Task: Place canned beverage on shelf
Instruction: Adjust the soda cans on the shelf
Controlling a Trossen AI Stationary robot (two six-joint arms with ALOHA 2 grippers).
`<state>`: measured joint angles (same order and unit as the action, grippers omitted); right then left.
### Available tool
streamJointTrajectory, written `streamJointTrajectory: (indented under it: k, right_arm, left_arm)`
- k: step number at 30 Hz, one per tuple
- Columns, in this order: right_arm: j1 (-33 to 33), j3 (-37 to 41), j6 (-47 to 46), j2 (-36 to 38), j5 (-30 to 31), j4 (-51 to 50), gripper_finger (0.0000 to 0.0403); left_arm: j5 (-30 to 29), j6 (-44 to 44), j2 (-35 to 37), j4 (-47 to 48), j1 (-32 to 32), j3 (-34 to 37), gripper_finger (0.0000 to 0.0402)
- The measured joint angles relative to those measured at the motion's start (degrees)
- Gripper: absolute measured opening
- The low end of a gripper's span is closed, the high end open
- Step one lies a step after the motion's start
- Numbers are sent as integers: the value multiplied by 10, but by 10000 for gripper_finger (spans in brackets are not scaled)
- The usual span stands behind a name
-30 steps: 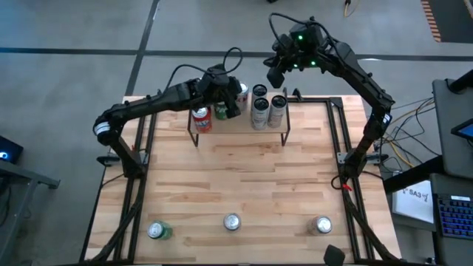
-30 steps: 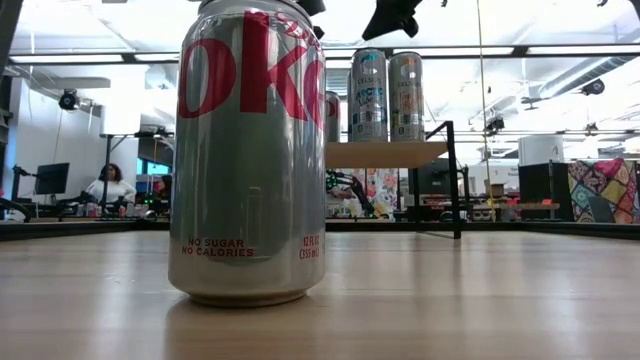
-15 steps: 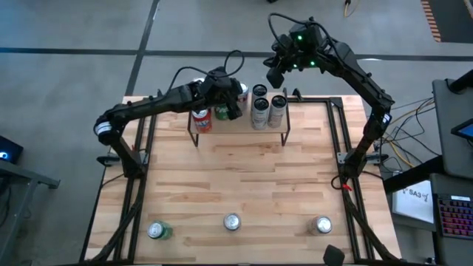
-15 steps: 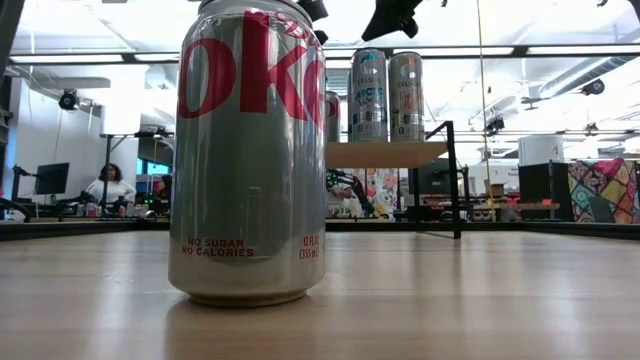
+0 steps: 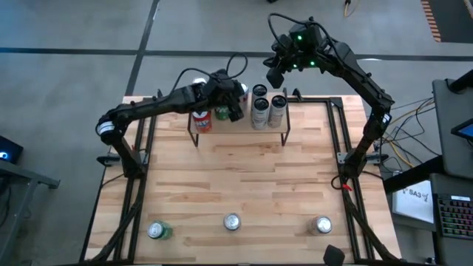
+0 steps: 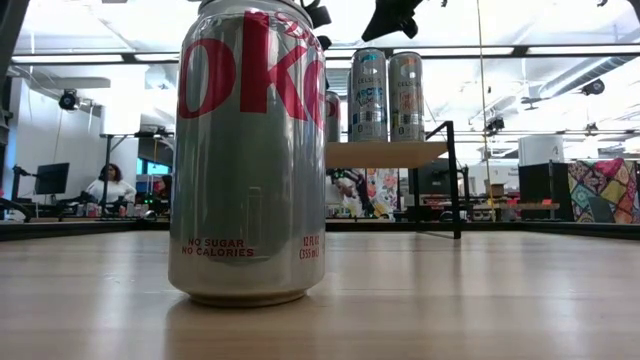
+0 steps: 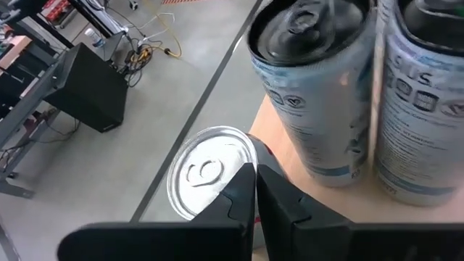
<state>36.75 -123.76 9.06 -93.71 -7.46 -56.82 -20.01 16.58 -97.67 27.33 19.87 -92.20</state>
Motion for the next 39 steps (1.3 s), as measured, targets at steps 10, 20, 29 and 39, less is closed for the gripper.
streamJointTrajectory:
  k: [10, 20, 29, 39]
  right_arm:
    - [0, 0, 0, 0, 0, 0, 9]
    - [0, 0, 0, 0, 0, -10, 9]
    - [0, 0, 0, 0, 0, -14, 9]
    - [0, 0, 0, 0, 0, -14, 9]
  left_arm:
    - [-1, 5, 1, 7, -12, -13, 0]
    - [-5, 37, 5, 8, 10, -38, 0]
    - [-5, 27, -19, 11, 14, -37, 0]
    - [-5, 5, -18, 40, 6, -37, 0]
